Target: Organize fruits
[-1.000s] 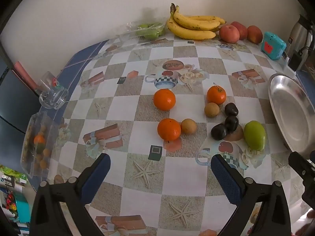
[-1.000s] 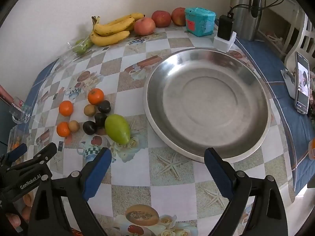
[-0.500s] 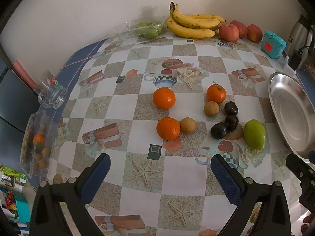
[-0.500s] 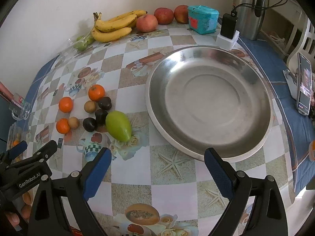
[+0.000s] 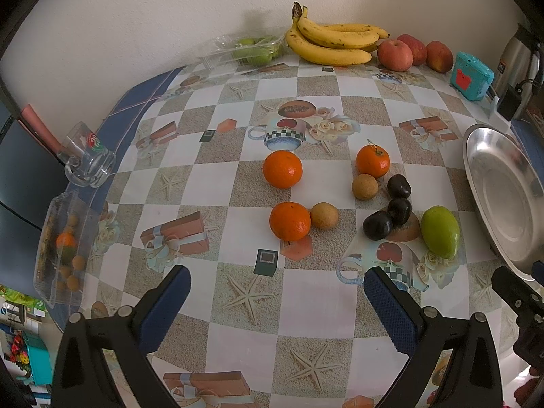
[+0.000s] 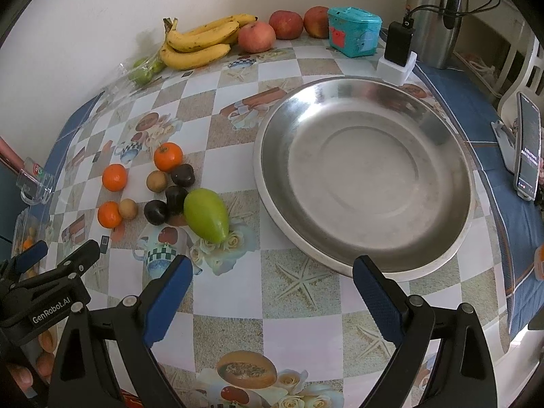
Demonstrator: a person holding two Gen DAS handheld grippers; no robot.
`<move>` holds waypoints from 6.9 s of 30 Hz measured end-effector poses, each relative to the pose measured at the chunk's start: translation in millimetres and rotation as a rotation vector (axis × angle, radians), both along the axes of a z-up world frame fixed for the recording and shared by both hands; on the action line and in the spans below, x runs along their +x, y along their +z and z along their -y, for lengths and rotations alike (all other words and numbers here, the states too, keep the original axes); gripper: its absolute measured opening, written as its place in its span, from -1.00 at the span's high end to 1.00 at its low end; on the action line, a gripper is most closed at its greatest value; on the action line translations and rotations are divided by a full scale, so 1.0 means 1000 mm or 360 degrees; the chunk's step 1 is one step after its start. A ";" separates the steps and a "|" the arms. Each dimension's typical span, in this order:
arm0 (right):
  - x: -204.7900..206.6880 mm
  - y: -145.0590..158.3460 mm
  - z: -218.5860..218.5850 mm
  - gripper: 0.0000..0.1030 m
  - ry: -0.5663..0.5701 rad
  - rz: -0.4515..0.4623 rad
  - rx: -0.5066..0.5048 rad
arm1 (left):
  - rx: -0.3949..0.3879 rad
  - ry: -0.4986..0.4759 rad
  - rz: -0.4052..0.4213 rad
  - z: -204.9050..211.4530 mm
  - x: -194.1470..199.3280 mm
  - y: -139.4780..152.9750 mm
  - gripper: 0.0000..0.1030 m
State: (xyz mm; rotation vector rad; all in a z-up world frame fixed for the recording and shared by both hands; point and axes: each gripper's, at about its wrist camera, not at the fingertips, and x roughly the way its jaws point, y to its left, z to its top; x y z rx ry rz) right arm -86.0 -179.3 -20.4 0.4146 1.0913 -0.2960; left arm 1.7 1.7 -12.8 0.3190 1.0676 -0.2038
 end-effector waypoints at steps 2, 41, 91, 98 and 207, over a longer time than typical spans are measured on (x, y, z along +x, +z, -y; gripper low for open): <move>0.000 0.000 0.000 -0.85 -0.0001 -0.0001 0.0001 | 0.0000 0.0000 0.0000 0.000 0.000 -0.001 -1.00; 0.001 0.000 0.000 -0.86 0.0018 0.0002 0.0010 | -0.0007 -0.0047 -0.0034 0.005 -0.001 -0.001 -1.00; -0.014 0.009 0.021 -0.86 -0.0145 0.0069 -0.0060 | -0.0387 -0.0383 -0.0623 0.049 -0.013 -0.037 0.52; -0.006 0.005 0.014 -0.85 -0.0048 0.0094 0.0008 | -0.0499 -0.0205 -0.0525 0.015 0.006 -0.013 0.52; 0.012 -0.035 0.148 0.18 -0.0659 -0.0109 0.0288 | -0.0516 -0.0755 -0.0355 0.189 -0.007 -0.014 0.47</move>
